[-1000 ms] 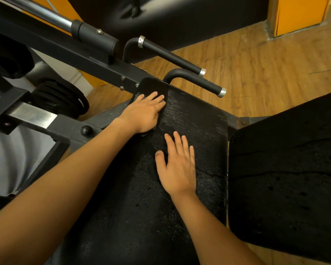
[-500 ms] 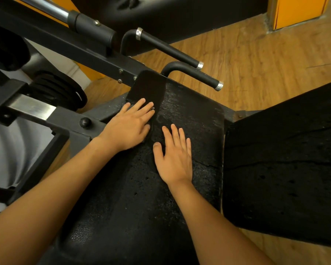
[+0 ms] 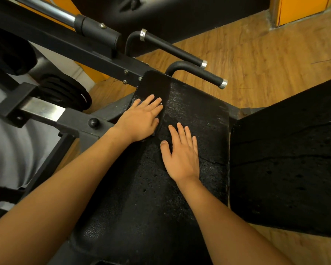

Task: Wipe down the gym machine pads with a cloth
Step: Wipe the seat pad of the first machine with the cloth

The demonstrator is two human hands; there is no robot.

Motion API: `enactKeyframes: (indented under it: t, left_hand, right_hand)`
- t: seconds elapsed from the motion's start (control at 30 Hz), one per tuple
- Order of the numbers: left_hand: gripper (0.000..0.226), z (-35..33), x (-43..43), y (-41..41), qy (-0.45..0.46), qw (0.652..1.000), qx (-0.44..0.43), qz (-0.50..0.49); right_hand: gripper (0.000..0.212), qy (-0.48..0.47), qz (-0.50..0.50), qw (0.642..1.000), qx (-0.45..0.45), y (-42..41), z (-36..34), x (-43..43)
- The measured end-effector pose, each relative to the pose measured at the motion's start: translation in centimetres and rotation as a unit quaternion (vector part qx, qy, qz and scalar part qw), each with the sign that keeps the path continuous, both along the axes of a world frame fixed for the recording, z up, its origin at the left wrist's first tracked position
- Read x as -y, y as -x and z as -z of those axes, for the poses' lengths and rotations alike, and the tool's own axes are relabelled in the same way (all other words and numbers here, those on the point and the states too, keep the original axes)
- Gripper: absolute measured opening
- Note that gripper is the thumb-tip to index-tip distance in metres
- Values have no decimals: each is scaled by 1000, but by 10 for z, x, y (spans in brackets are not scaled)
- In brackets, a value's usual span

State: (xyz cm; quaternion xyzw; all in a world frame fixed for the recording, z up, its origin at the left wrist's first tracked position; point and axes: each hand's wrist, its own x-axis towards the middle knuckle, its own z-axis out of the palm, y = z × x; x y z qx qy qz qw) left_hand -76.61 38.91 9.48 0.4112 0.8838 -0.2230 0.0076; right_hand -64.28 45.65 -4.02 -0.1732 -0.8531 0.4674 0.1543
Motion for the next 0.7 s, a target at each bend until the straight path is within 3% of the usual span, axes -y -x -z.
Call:
enactKeyframes:
  t: [0.3, 0.7]
  left_hand:
    - [59, -2, 50, -48, -12, 1000, 7, -11]
    - [57, 5, 32, -40, -27, 1000, -8, -11]
  right_hand:
    - [58, 1, 7, 1000, -5, 0, 1, 0]
    - [59, -3, 8, 1000, 2, 0, 1, 0]
